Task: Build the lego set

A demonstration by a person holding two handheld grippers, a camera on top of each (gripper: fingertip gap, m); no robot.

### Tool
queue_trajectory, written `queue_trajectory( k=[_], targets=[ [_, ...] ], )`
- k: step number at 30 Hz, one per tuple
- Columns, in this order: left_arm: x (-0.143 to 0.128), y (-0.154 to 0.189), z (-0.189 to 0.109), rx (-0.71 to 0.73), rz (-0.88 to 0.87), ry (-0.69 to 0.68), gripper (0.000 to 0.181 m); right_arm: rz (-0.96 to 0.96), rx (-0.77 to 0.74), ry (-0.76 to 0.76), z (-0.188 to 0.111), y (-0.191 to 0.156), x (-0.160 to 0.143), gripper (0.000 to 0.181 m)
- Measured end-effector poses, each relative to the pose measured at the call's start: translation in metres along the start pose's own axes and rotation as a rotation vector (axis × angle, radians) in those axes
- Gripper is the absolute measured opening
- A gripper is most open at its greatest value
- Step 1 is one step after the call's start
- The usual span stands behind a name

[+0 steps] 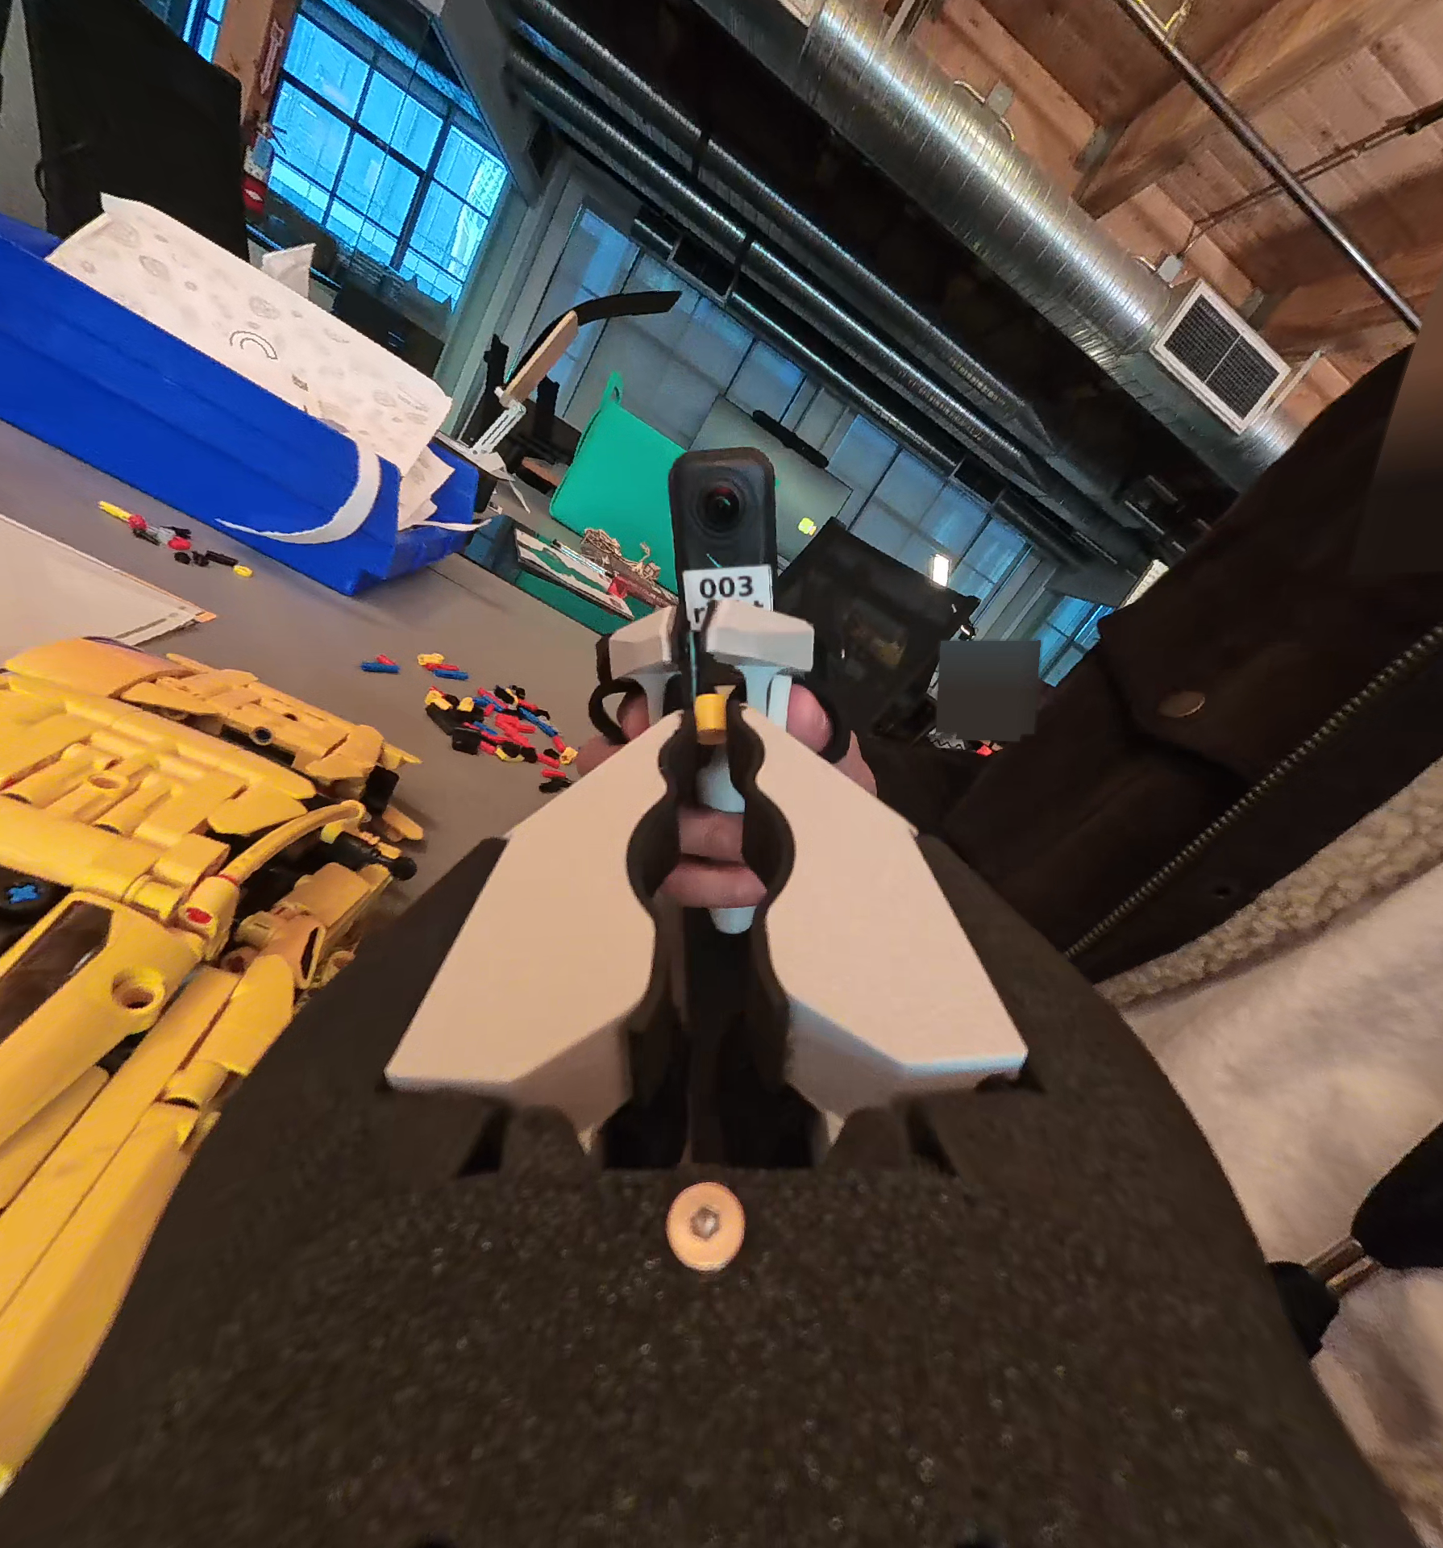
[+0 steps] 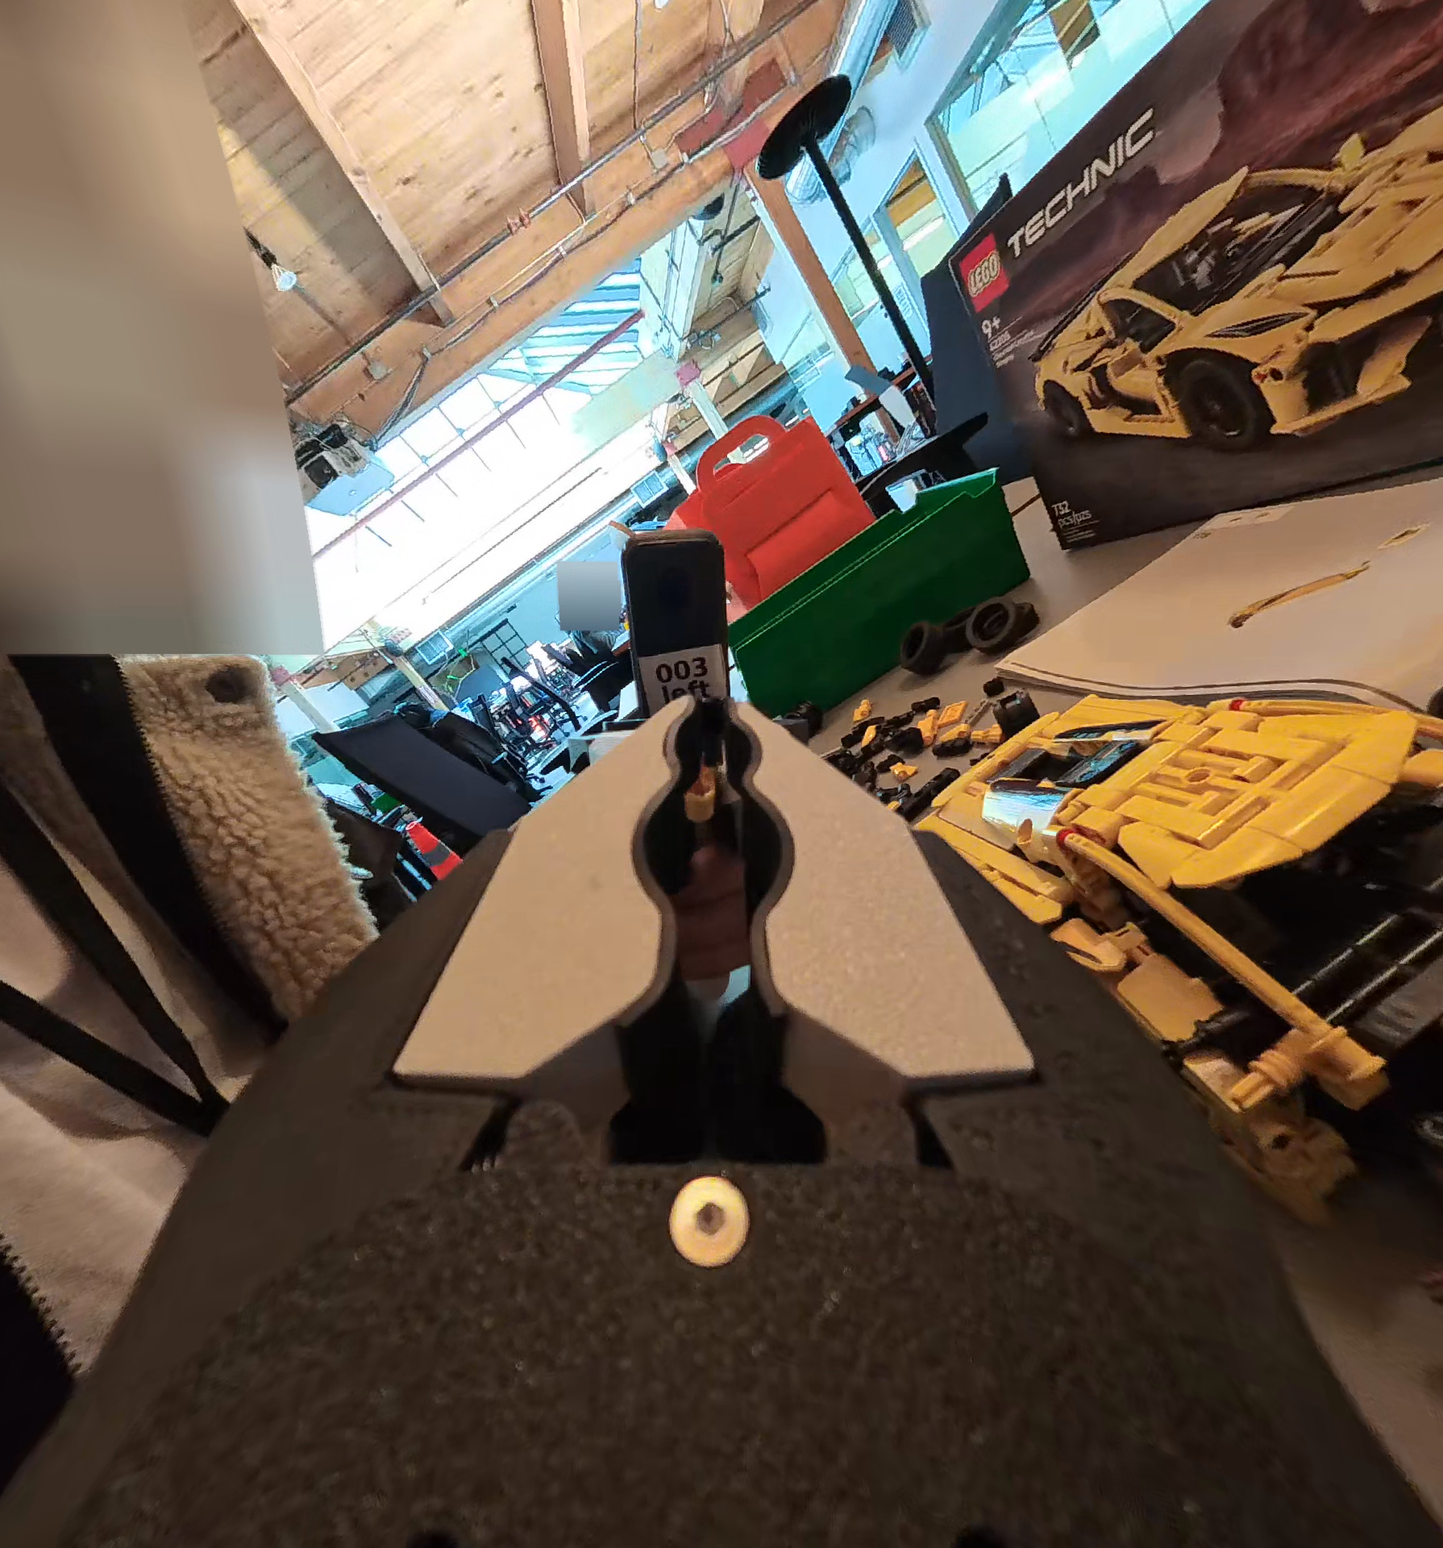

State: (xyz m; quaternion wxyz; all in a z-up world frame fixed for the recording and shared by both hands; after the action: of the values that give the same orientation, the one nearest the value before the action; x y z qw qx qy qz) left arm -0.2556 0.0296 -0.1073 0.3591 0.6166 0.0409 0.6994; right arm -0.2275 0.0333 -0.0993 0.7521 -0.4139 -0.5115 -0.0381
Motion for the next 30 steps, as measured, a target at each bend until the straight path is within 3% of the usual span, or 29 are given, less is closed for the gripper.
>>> queue_trajectory(
  k=[10, 16, 30],
  targets=[
    [0.012, -0.003, -0.009, 0.022, 0.004, 0.08, 0.006, 0.042, 0.011, -0.016, -0.004, 0.003, -0.004, 0.003],
    [0.006, -0.003, -0.005, 0.027, 0.009, 0.039, 0.007, 0.036, 0.02, 0.055, -0.005, 0.001, 0.01, 0.002],
    [0.01, -0.003, -0.008, -0.002, -0.037, 0.077, 0.006, -0.018, 0.012, 0.057, -0.001, -0.004, 0.004, 0.002]
  ],
)
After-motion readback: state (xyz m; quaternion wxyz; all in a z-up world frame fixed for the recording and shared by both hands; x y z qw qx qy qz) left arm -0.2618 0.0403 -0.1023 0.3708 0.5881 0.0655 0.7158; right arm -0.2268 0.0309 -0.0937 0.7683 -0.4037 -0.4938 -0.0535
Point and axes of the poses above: each gripper's, where its closed fingertips meet, z out along the fingers, x out of its top, y = z × x across the jaws, the point moved 2 cm from there along -z, back along the fingers, and after that the axes turned 6 degrees about -x, right-handed, at the moved point
